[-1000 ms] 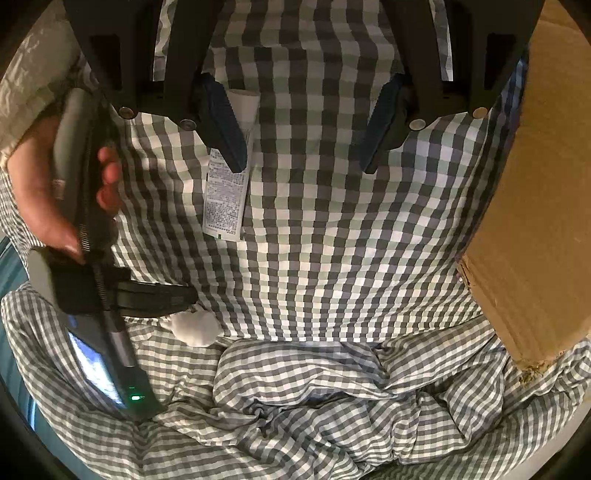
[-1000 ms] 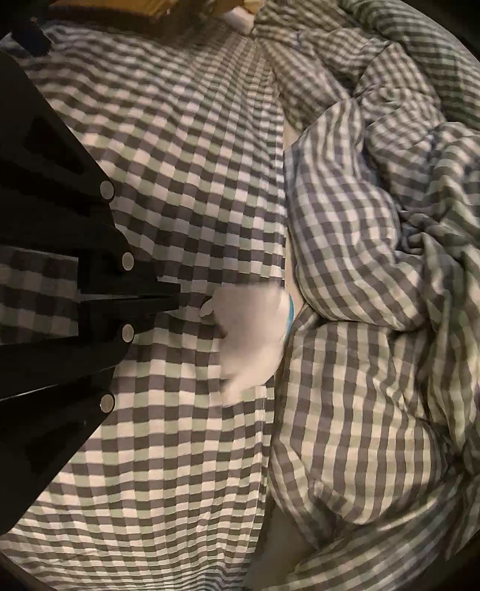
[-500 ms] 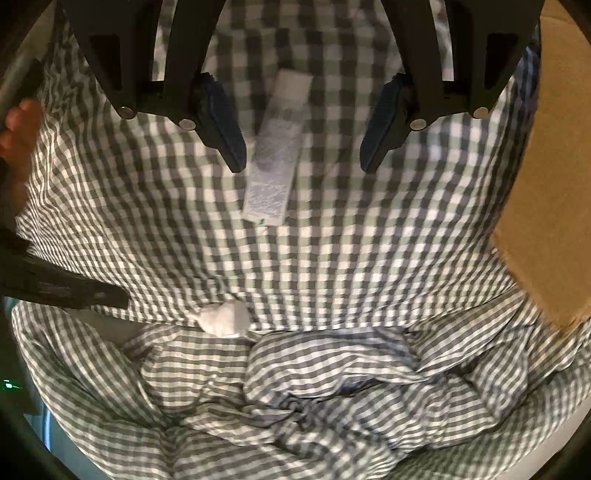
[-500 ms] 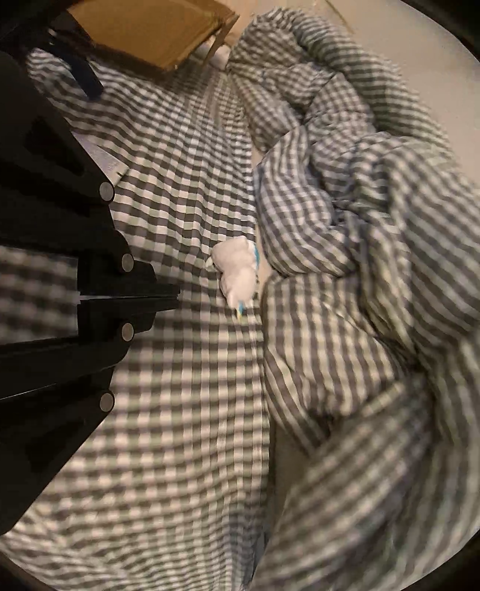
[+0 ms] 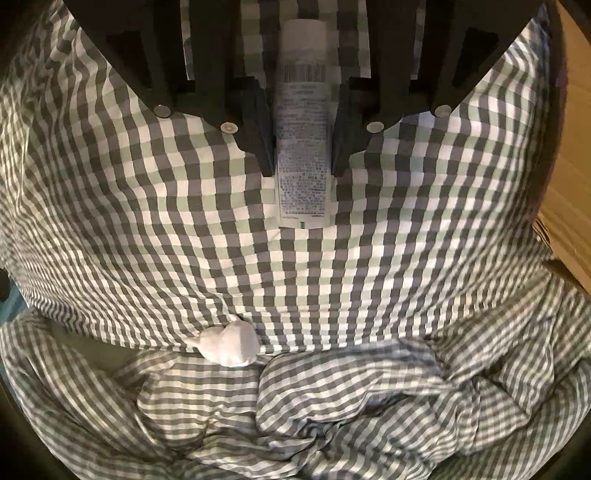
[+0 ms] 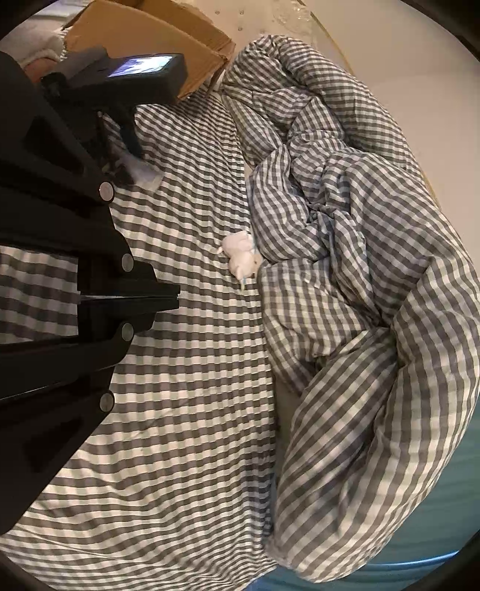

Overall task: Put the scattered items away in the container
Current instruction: 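Lift the toothpaste tube with the left gripper and carry it toward the box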

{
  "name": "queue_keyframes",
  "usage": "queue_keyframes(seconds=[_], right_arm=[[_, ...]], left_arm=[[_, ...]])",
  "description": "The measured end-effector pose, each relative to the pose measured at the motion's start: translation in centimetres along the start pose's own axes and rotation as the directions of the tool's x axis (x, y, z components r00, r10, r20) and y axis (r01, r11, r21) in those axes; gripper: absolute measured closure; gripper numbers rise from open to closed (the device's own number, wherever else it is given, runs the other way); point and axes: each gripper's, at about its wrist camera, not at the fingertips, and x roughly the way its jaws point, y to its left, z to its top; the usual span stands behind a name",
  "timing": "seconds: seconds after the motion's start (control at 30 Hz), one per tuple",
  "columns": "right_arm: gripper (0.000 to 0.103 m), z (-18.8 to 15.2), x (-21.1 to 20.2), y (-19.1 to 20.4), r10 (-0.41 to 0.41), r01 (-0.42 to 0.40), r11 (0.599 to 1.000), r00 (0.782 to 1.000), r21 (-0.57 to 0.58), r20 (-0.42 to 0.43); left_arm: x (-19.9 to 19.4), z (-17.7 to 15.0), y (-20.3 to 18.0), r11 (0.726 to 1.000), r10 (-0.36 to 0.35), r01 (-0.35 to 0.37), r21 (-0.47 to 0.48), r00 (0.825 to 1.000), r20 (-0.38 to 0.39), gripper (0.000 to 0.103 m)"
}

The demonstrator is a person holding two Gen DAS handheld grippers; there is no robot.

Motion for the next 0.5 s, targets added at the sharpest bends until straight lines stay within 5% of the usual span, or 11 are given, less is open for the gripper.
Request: queue_keyframes(seconds=[0.17, 0.5], right_arm=[[0.103, -1.4, -1.2, 0.5, -0.008, 0.008, 1.000, 1.000, -0.010, -0.016], [0.103, -3.0, -5.9, 3.1, -0.029, 0.028, 0.999, 0.999, -0.031, -0.026]], left_arm=[[-2.9, 0.2, 0.2, 0.999, -0.028, 0.029, -0.024, 0.999, 0.036, 0.073], [-15.4, -0.3, 3.0, 0.998, 0.006, 0.003, -0.063, 0.989, 0.145, 0.073]])
